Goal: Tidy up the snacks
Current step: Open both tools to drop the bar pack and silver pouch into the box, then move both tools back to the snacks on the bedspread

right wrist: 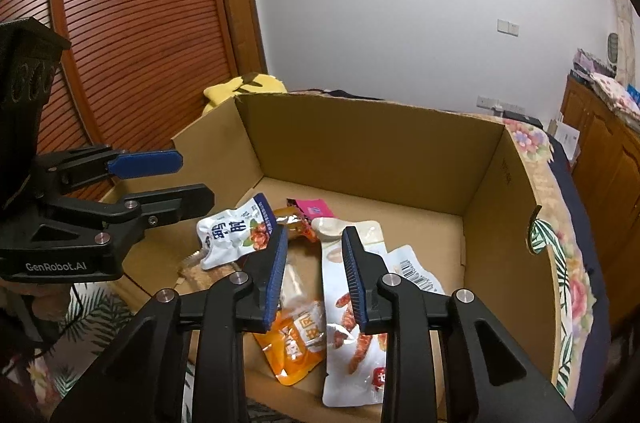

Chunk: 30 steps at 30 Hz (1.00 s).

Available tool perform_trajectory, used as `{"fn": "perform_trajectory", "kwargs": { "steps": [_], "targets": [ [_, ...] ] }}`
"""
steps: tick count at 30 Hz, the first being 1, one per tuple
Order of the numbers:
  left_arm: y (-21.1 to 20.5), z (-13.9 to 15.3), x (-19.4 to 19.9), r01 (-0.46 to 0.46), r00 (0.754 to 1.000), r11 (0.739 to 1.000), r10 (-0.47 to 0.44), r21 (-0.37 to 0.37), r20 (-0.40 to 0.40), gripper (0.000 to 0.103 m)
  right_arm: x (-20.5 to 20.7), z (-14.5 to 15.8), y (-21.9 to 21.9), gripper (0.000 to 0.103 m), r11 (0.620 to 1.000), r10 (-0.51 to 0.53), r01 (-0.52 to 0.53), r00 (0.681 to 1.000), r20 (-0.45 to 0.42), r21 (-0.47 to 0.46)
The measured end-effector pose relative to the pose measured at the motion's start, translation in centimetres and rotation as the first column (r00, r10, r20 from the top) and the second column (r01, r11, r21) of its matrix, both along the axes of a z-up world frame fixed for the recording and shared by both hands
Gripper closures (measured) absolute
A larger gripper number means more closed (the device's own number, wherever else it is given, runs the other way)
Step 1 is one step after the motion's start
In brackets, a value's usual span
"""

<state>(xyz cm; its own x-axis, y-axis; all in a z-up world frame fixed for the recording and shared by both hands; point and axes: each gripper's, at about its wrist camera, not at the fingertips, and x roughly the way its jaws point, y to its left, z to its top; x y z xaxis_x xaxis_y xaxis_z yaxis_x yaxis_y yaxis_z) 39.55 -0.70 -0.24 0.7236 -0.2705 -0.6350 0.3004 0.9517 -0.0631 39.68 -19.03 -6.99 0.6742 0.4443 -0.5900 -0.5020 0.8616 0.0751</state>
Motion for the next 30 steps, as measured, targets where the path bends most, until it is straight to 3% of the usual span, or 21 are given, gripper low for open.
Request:
{"fn": "perform_trajectory", "kwargs": {
  "steps": [19, 30],
  "targets": [
    [-0.4, 3.8, -6.6, 0.004, 0.996, 1.0, -0.006, 0.019, 0.089, 0.039, -8.5, 4.1, -2.4, 0.071, 0.999, -0.039, 0.035, 0.992, 0.116, 0.038],
    [-1.3, 3.8, -11.9, 0.042, 0.992, 0.999, -0.044, 0.017, 0.12, 0.037, -12.5, 1.4, -6.8, 0.063, 0.993, -0.12, 0.119, 0.989, 0.083, 0.011]
  ]
}}
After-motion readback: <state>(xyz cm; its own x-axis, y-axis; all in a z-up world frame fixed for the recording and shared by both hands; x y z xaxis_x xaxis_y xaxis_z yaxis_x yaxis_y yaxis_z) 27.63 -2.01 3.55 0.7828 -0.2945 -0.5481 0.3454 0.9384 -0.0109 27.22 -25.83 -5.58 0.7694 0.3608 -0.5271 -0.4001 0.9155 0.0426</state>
